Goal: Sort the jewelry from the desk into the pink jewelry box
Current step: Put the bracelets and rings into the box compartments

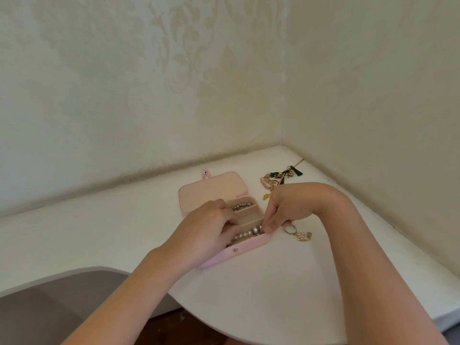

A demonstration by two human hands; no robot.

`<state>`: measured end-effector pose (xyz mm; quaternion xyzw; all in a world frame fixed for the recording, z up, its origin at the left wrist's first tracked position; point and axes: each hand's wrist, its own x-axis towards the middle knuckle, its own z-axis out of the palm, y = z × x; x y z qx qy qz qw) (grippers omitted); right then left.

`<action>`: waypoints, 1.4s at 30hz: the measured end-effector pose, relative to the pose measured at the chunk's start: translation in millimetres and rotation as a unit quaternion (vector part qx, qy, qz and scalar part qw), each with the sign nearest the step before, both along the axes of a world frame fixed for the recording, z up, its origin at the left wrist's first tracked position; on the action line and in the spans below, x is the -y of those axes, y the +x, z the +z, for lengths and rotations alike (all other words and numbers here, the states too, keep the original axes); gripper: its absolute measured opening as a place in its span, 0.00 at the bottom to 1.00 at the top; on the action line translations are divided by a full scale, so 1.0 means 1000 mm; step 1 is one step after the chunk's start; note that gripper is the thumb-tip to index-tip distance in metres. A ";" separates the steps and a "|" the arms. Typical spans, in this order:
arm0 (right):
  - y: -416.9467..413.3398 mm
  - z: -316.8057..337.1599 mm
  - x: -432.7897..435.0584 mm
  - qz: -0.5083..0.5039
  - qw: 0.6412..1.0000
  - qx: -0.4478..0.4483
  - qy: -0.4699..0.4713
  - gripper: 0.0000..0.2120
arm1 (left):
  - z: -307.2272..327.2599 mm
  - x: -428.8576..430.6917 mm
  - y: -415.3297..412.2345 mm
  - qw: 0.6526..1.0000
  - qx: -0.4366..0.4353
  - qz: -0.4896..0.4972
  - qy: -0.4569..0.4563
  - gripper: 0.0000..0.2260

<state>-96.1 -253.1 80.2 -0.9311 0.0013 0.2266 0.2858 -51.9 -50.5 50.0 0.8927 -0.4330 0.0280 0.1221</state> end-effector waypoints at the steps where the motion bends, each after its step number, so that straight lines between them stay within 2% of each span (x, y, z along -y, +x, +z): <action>1: 0.000 0.000 -0.001 0.002 1.000 -0.004 -0.007 0.05 | 0.000 0.003 -0.002 0.999 -0.010 -0.021 -0.022 0.09; 5: -0.005 0.005 0.003 0.005 1.000 -0.011 0.000 0.14 | -0.012 0.014 -0.009 0.986 -0.041 -0.150 -0.063 0.14; 8: -0.006 0.007 0.028 -0.127 0.984 0.122 0.022 0.12 | -0.032 0.014 -0.005 0.975 -0.027 -0.210 -0.062 0.18; 11: -0.006 -0.004 0.065 -0.332 0.906 0.262 0.004 0.12 | -0.036 0.013 -0.003 0.980 -0.051 -0.191 -0.038 0.19; 13: -0.005 -0.015 0.081 -0.409 0.862 0.301 -0.005 0.13 | -0.026 0.014 0.001 0.972 -0.099 -0.210 -0.035 0.18; 14: -0.004 -0.019 0.085 -0.425 0.852 0.307 -0.003 0.12 | -0.019 0.017 0.004 0.968 -0.120 -0.219 -0.042 0.17; 16: 0.000 -0.025 0.086 -0.431 0.856 0.287 -0.011 0.10 | -0.006 0.026 0.014 0.970 -0.145 -0.186 -0.065 0.15; 19: 0.009 -0.032 0.078 -0.395 0.890 0.220 -0.052 0.07 | 0.017 0.053 0.038 0.985 -0.116 -0.093 -0.086 0.11; 22: 0.014 -0.031 0.064 -0.362 0.910 0.195 -0.047 0.16 | 0.028 0.087 0.065 0.997 -0.016 -0.074 0.020 0.12; 24: 0.015 -0.029 0.056 -0.342 0.917 0.202 -0.047 0.19 | 0.022 0.108 0.081 0.991 0.039 -0.078 0.098 0.13; 26: 0.016 -0.030 0.053 -0.318 0.928 0.181 -0.074 0.19 | 0.014 0.124 0.089 0.987 0.046 -0.088 0.130 0.13; 29: 0.018 -0.033 0.053 -0.299 0.936 0.145 -0.112 0.17 | 0.006 0.138 0.097 0.985 0.045 -0.102 0.131 0.09; 33: 0.020 -0.036 0.055 -0.306 0.933 0.151 -0.112 0.17 | -0.003 0.140 0.107 0.984 0.020 -0.102 0.147 0.01; 35: 0.020 -0.037 0.055 -0.313 0.930 0.170 -0.096 0.19 | -0.005 0.137 0.109 0.987 -0.043 -0.098 0.117 0.02; 38: 0.023 -0.036 0.054 -0.330 0.913 0.240 -0.020 0.20 | 0.005 0.132 0.111 0.983 -0.166 -0.062 -0.045 0.06; 40: 0.027 -0.034 0.052 -0.354 0.884 0.286 0.103 0.19 | 0.018 0.131 0.109 0.944 -0.280 -0.025 -0.174 0.10; 42: 0.027 -0.029 0.050 -0.355 0.855 0.279 0.255 0.17 | 0.033 0.128 0.104 0.873 -0.405 -0.013 -0.273 0.12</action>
